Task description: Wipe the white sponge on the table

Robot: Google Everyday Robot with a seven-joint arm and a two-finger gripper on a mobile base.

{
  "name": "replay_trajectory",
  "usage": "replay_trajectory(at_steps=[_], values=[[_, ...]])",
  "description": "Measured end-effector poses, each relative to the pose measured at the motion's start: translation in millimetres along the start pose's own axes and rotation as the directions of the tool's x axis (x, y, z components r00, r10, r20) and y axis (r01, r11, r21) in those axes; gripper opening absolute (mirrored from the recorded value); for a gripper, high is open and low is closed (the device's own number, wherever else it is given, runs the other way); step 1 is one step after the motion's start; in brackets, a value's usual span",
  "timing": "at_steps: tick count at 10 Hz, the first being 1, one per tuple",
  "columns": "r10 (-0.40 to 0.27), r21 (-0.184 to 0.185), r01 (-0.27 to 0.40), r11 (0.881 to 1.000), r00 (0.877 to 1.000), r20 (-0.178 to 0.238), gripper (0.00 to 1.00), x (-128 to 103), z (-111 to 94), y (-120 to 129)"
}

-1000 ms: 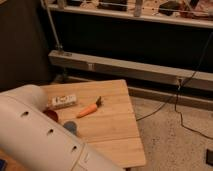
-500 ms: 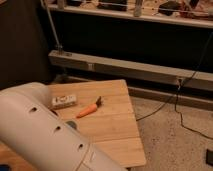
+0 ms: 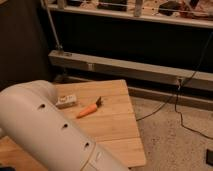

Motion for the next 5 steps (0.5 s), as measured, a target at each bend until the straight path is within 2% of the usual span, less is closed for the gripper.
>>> replay_trajectory(at_steps=[3, 5], values=[[0.098, 0.003, -0.098, 0.995, 0.995, -0.019, 0.37, 37, 3, -9], [0.176, 0.018, -0.175, 0.984, 0.984, -0.032, 0.37, 65, 1, -22]])
